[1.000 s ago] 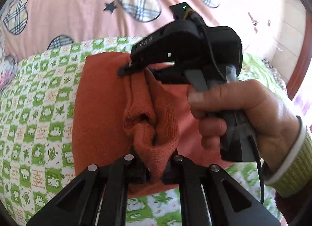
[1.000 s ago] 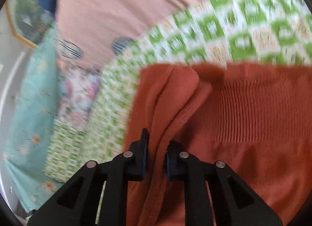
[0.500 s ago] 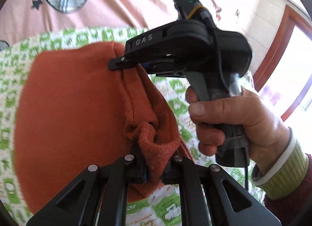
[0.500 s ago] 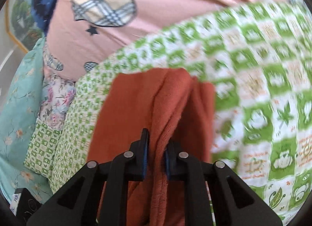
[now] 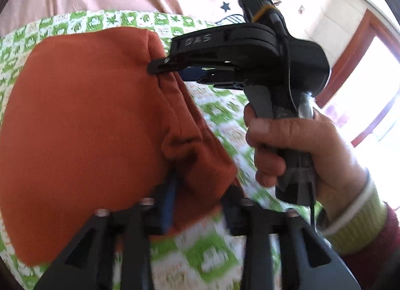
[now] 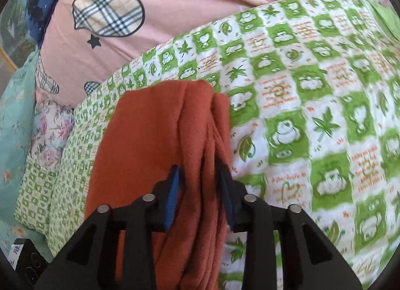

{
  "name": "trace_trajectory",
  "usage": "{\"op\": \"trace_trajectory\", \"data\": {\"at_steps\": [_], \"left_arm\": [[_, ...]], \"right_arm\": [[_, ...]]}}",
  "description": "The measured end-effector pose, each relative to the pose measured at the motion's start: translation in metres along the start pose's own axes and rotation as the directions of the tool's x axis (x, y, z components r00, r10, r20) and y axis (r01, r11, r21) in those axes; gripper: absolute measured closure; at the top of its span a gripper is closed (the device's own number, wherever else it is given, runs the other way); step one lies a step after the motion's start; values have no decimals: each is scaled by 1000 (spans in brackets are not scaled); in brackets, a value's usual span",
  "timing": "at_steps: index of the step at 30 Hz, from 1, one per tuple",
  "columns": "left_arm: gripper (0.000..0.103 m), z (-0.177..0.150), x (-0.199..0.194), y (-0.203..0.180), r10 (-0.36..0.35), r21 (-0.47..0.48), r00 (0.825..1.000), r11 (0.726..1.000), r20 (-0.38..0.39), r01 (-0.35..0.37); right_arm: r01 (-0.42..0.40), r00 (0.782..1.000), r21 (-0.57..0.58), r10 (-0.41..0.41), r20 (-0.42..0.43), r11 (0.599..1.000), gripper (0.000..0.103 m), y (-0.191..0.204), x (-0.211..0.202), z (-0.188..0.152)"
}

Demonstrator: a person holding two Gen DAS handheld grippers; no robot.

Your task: Fold small clothes

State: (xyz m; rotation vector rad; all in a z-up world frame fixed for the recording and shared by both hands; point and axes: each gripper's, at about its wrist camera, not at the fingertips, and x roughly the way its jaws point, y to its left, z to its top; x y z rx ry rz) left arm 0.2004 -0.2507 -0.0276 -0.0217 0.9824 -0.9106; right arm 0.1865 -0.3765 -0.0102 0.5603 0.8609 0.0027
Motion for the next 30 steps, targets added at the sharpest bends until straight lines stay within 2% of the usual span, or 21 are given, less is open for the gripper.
{"op": "trace_trajectory", "data": {"at_steps": [2, 4, 6, 8, 11, 13, 17, 20, 22, 24, 25, 26, 27, 30], "left_arm": [[49, -6, -17, 7, 3, -4, 1000, 1000, 10, -3], [46, -11, -36, 14, 2, -19, 1000, 1000, 18, -1], [34, -17, -58, 28, 16, -48, 999, 999, 39, -15], [16, -19, -75, 44, 44, -79, 997, 996, 61, -39], [13, -20, -96, 78, 97, -135, 991, 987, 91, -84], [12, -17, -99, 108, 122, -186, 989, 977, 83, -105], [10, 0, -82, 158, 52, -294, 998, 955, 24, -43], [10, 8, -65, 186, 31, -332, 1000, 943, -2, -30], [10, 15, -49, 200, -10, -361, 1000, 932, -20, 2], [13, 24, -38, 208, -25, -371, 1000, 928, 4, 25], [29, 25, -35, 207, -16, -354, 1000, 935, 19, 21], [57, 28, -30, 206, -19, -334, 1000, 942, 16, 23], [61, 29, -25, 204, -27, -330, 1000, 944, -1, 25], [74, 28, -31, 190, 13, -287, 1000, 958, 20, -6]], "right_arm": [[-3, 999, 4, 3, 40, 1000, 29, 1, -15, -9], [-27, 999, 12, 26, 47, 1000, 29, 2, -23, -18], [-57, 998, 34, 56, 35, 998, 29, -1, -27, -26], [-68, 998, 42, 67, 17, 997, 29, -2, -28, -33], [-78, 997, 41, 79, -8, 996, 29, -3, -24, -39], [-95, 995, 58, 96, -21, 994, 29, -5, -19, -40], [-112, 993, 82, 115, -37, 990, 29, -8, -7, -36], [-119, 990, 94, 125, -62, 989, 29, -9, 6, -33], [-135, 986, 107, 145, -84, 985, 29, -10, 17, -31], [-148, 983, 123, 160, -91, 981, 29, -10, 24, -30], [-151, 982, 120, 162, -92, 981, 32, -7, 26, -30], [-153, 980, 121, 166, -106, 981, 52, -4, 29, -31], [-156, 977, 133, 173, -127, 979, 70, -2, 34, -32], [-155, 978, 131, 171, -118, 979, 74, 11, 31, -37]]}}
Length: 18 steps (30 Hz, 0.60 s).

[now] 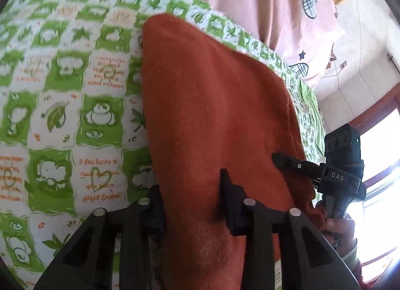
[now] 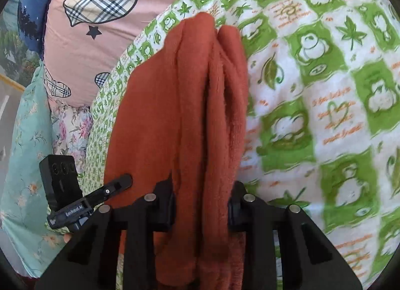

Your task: Fold small clothes

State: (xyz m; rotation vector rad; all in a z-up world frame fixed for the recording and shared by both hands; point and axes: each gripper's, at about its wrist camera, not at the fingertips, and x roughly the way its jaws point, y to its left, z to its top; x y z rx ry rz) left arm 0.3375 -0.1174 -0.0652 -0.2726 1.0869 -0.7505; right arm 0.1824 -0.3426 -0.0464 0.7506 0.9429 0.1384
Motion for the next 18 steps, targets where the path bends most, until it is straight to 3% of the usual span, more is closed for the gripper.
{"op": "trace_trajectory", "data": {"at_steps": [3, 9, 13, 18], "left_arm": [[78, -4, -18, -14, 5, 37, 1000, 999, 28, -6], [79, -41, -105, -8, 26, 106, 994, 994, 104, -37], [79, -72, -166, 17, 70, 62, 986, 995, 149, -80], [79, -111, -207, 43, 130, 31, 977, 990, 167, -137]], "right_arm": [[-38, 999, -38, 39, 28, 999, 78, 25, -12, -10], [-163, 987, -115, 163, -12, 980, 79, 82, -3, -47], [-237, 971, -158, 230, -63, 959, 79, 120, 19, -77], [-264, 961, -174, 244, -132, 949, 79, 143, 48, -104]]}}
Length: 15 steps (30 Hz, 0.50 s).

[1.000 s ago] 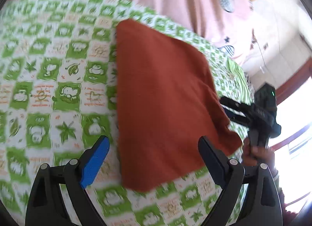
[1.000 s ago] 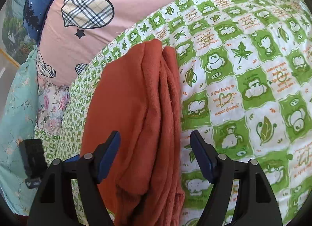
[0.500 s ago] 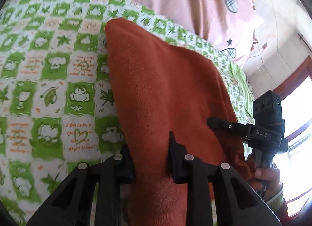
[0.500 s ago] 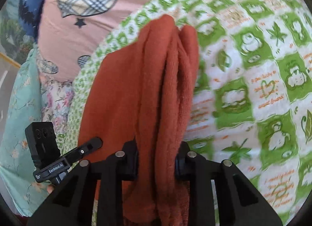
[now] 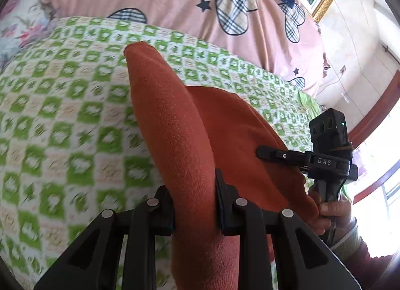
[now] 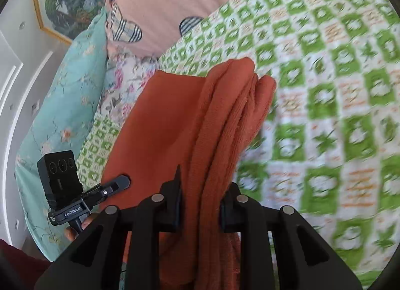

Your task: Fold small clothes

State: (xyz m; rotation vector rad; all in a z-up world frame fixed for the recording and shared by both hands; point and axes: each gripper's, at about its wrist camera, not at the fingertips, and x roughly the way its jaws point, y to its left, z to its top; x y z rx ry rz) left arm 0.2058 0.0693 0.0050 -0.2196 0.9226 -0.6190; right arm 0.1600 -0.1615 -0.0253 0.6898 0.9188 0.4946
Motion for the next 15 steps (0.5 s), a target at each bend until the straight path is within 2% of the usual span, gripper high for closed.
{"op": "trace_trajectory", "data": {"at_steps": [2, 7, 8, 9, 11, 12, 14, 15], "left_arm": [[79, -14, -6, 12, 20, -18, 1000, 1000, -13, -20], [77, -36, 8, 30, 35, -73, 999, 997, -37, -37], [74, -39, 10, 32, 47, -73, 998, 996, -39, -50], [71, -41, 12, 32, 64, -73, 997, 995, -43, -67], [48, -43, 14, 33, 109, -74, 993, 991, -53, -113], [44, -44, 15, 32, 139, -70, 989, 987, -56, -142], [43, -46, 7, 31, 182, -67, 983, 981, -34, -184], [42, -46, 4, 31, 196, -70, 980, 978, -24, -198]], "right_arm": [[9, 1000, 3, -9, -18, 1000, 79, 0, 9, -7], [56, 998, 36, -54, -33, 998, 79, -17, 17, -18], [72, 997, 41, -71, -39, 997, 77, -22, 18, -19], [85, 996, 44, -83, -42, 995, 70, -25, 19, -21], [108, 994, 53, -106, -34, 993, 63, -27, 17, -23], [131, 991, 51, -130, -23, 990, 57, -25, 13, -23], [201, 979, 32, -201, 18, 979, 49, -18, 2, -21], [230, 972, 15, -230, 50, 973, 48, -13, -5, -20]]}}
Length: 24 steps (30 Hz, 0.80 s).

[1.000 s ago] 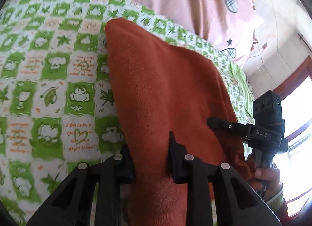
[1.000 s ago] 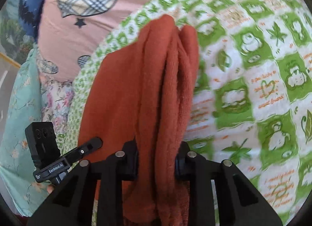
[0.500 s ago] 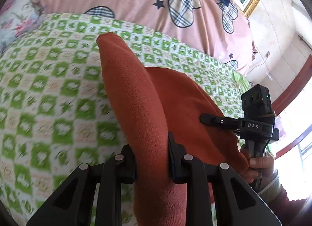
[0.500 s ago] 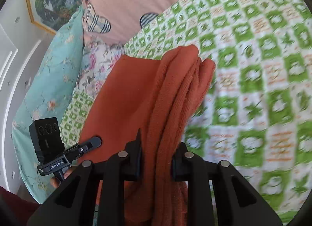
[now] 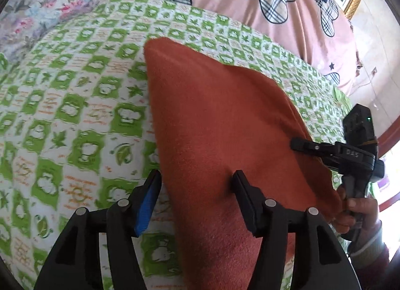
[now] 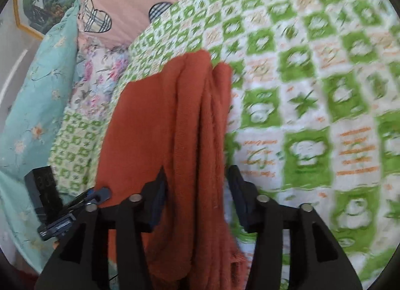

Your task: Fold small clothes

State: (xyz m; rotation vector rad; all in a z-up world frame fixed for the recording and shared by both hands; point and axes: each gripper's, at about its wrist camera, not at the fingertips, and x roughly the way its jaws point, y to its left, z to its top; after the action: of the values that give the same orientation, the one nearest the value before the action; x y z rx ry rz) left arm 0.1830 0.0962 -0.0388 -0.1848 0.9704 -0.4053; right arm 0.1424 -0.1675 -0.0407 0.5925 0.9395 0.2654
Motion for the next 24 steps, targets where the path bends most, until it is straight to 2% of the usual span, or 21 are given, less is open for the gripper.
{"op": "trace_trajectory", "data": {"at_steps": [2, 4, 6, 8, 10, 12, 13, 16, 19, 24], "left_arm": [[41, -3, -13, 4, 31, -12, 999, 999, 38, -31], [41, -5, -23, 6, 60, -21, 996, 998, 67, -59], [41, -7, -27, 7, 83, -21, 994, 996, 76, -81], [42, -8, -27, 6, 83, -16, 994, 996, 71, -82], [42, -11, -24, 5, 72, -13, 996, 997, 54, -71], [42, -13, -22, 3, 60, -12, 997, 998, 42, -59], [43, -14, -21, 2, 59, -10, 997, 998, 40, -59], [48, -17, -17, -4, 51, 11, 999, 999, 18, -51], [50, -17, -14, -10, 42, 20, 999, 999, 2, -42], [50, -19, -1, -12, 49, 19, 998, 999, -28, -48]], "right_arm": [[70, 995, -50, -66, 80, 996, 48, 12, -16, 8], [104, 988, -94, -92, 123, 990, 49, 22, -22, 16], [88, 991, -125, -75, 109, 988, 60, 32, -15, 24], [98, 993, -132, -88, 76, 986, 63, 32, -2, 29], [110, 994, -127, -106, 36, 986, 73, 30, 14, 30], [106, 994, -139, -104, 21, 985, 88, 32, 16, 29], [103, 995, -151, -100, 25, 983, 91, 35, 15, 29], [79, 995, -212, -62, 83, 974, 96, 53, -7, 36], [111, 989, -241, -85, 117, 964, 98, 56, -15, 44], [191, 981, -208, -195, -3, 959, 98, 20, 32, 38]]}}
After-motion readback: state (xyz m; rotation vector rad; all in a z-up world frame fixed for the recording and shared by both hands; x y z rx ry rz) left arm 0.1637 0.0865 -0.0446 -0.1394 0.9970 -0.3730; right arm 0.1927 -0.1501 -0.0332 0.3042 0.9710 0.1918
